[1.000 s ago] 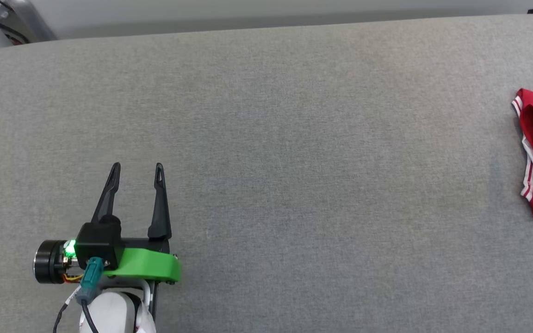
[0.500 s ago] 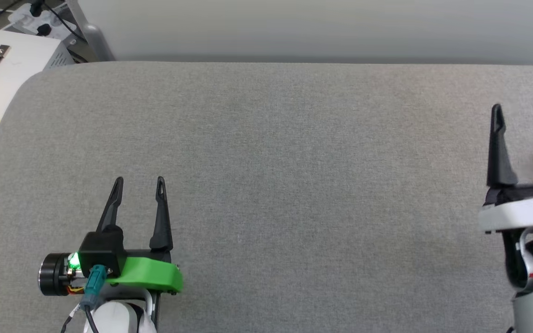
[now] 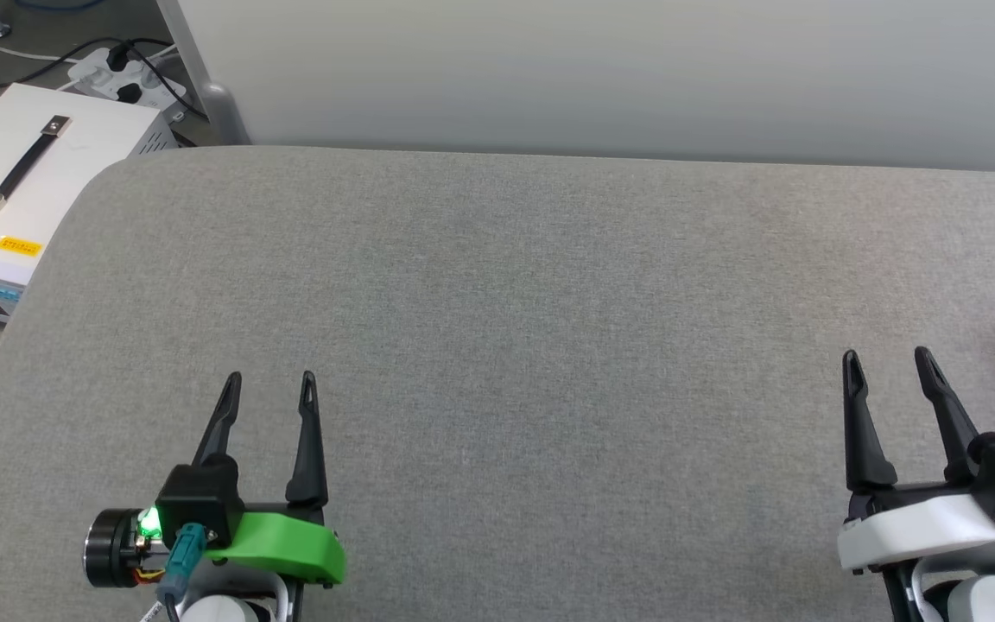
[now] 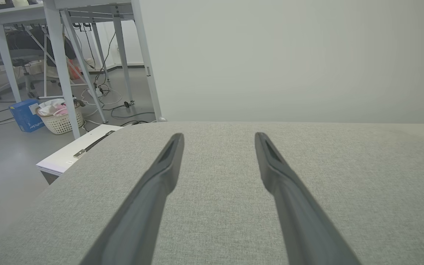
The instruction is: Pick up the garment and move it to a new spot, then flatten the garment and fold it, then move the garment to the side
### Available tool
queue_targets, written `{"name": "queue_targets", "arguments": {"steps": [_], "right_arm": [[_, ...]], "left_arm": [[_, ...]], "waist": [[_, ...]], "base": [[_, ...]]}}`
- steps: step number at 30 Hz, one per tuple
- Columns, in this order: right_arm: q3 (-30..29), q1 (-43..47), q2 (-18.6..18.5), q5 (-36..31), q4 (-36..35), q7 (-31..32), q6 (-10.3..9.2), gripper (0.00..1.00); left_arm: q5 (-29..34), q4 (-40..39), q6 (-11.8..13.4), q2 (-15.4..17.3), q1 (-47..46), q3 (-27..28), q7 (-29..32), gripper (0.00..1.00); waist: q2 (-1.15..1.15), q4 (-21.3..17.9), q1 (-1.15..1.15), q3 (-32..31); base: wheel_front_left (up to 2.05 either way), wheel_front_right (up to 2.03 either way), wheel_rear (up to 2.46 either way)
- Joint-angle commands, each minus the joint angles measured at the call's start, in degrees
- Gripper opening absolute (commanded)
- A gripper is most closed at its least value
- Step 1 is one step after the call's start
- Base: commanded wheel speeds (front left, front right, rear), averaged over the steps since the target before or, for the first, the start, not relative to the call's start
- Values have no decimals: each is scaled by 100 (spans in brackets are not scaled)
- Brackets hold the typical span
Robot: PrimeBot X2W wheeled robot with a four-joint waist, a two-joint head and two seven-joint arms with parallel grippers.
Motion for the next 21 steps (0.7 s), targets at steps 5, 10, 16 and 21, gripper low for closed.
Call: {"name": "queue_targets", "arguments": {"steps": [5,10,16,21], "right_arm": [[129,357,7,-185,-187,-27,-4,100],[130,503,5,-193,-238,-27,-4,100],[141,535,11,-164,-171,-27,-4,100],[142,463,4,-172,-146,7,0,0]], "left_arm": [[-25,45,-79,-40,170,-37,-34,100],[-30,48,-89,-49,227,-31,-34,100],[-26,61,-118,-57,228,-32,-34,100],[0,69,-92,-31,133,-26,11,0]], "waist": [[0,-44,1,-76],[0,-76,1,-106],[0,-100,1,-93],[0,-106,1,-83]], "base": [[0,0,0],[0,0,0],[0,0,0],[0,0,0]]}}
